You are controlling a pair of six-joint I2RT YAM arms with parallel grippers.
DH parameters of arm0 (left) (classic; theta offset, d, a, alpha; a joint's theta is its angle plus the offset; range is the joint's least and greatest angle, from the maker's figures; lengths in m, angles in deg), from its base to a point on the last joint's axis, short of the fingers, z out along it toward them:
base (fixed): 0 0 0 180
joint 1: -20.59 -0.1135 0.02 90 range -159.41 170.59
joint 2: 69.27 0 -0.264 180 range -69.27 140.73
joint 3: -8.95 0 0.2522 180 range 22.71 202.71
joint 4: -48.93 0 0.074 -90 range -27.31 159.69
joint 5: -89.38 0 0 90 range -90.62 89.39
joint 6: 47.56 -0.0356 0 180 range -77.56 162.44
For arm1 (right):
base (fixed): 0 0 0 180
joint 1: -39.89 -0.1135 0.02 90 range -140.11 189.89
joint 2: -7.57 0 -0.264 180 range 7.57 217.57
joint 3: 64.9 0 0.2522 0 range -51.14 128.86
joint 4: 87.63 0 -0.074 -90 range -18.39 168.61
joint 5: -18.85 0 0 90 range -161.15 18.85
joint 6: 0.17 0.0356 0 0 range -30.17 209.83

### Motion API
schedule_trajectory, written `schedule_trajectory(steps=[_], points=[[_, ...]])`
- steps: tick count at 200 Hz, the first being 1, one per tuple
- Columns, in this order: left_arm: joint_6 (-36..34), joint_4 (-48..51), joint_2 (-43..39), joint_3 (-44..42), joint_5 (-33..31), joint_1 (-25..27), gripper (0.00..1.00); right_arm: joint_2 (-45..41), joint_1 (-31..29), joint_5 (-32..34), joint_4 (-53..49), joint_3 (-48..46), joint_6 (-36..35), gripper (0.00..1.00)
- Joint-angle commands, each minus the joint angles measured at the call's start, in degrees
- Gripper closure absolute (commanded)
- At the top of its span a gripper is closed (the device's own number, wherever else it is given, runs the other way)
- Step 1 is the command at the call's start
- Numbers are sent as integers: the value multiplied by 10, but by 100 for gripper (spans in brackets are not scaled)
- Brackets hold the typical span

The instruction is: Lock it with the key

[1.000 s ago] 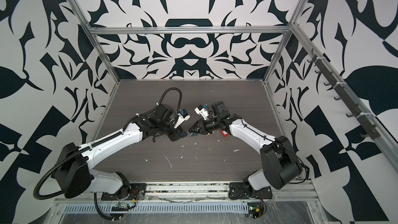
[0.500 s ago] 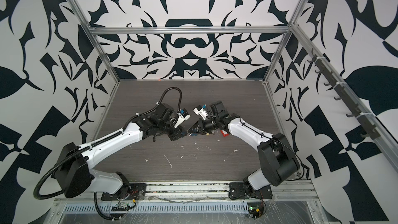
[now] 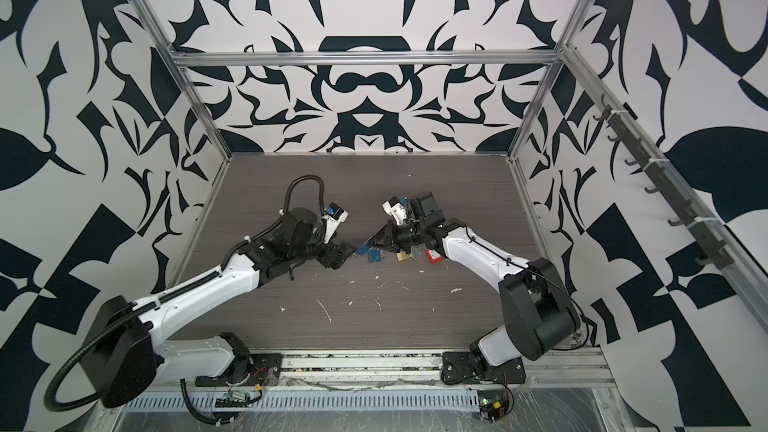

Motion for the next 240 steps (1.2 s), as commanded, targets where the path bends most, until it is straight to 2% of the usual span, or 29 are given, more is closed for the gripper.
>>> schedule_trajectory(steps=[1, 19, 48, 66, 129, 153, 198, 240], points=[[95, -172, -22, -48, 35, -4, 19, -34, 14, -2, 128, -17, 119, 100], [108, -199, -14, -61, 74, -8, 19, -40, 16, -11, 160, -22, 150, 100], [142, -280, -5, -84, 161, -29, 19, -61, 16, -14, 150, -16, 153, 100], [143, -281, 4, -75, 178, -30, 21, -69, 16, -21, 151, -14, 161, 100], [139, -265, 31, -41, 179, -31, 25, -84, 10, -41, 169, -24, 180, 100], [141, -264, 31, -31, 182, -33, 32, -84, 10, -45, 169, -25, 179, 100], [158, -267, 62, -17, 215, -38, 56, -81, 10, -46, 188, -25, 189, 100], [166, -269, 64, -20, 220, -39, 66, -84, 10, -46, 198, -26, 193, 100]])
